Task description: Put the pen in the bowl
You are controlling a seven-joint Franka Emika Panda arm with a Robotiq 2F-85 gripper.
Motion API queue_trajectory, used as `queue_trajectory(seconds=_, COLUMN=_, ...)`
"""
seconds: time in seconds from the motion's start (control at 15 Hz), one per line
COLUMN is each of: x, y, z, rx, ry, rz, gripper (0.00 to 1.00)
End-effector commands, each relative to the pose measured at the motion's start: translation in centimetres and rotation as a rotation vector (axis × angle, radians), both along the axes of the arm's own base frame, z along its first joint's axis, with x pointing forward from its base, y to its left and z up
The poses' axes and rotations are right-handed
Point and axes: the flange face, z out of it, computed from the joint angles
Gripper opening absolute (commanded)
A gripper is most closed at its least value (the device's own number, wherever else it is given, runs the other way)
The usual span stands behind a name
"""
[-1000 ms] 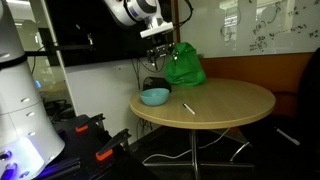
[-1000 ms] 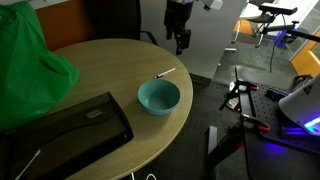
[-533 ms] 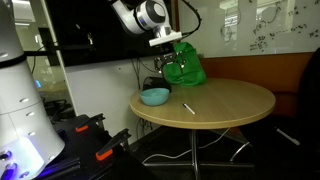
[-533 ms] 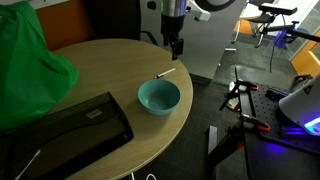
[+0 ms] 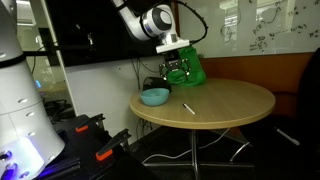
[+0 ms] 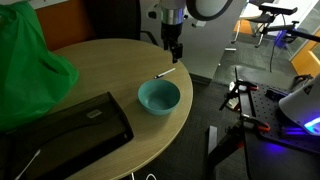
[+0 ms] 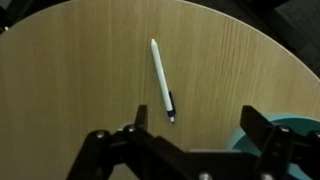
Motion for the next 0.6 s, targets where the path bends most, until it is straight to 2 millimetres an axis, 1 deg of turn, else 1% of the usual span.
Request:
queue_trajectory(seconds=0.0, x=1.8, y=-1.9, z=-2.5, rx=0.011, ry=-0.029, rz=0.042, gripper=1.00)
queue_trajectory(seconds=0.2, x=3.1, y=-2.7, z=-5.6, rx=0.045, ry=-0.022, rz=0.061, gripper=1.00)
queue_trajectory(seconds=0.33, x=3.8, y=-2.6, z=-7.5, rx=0.062, ry=0.001, rz=0.076, gripper=1.00)
queue_trajectory(seconds=0.4, x=4.1, y=-2.4, z=-8.4, rx=0.067, ry=0.007, rz=0.093, gripper=0.98)
queue_trajectory(seconds=0.47, x=4.5, y=-2.4, z=-9.1, rx=0.053, ry=0.010, rz=0.109, gripper=0.90)
queue_trajectory(seconds=0.53, x=4.8, y=-2.3, z=-9.8, rx=0.052, ry=0.018, rz=0.120, gripper=0.84)
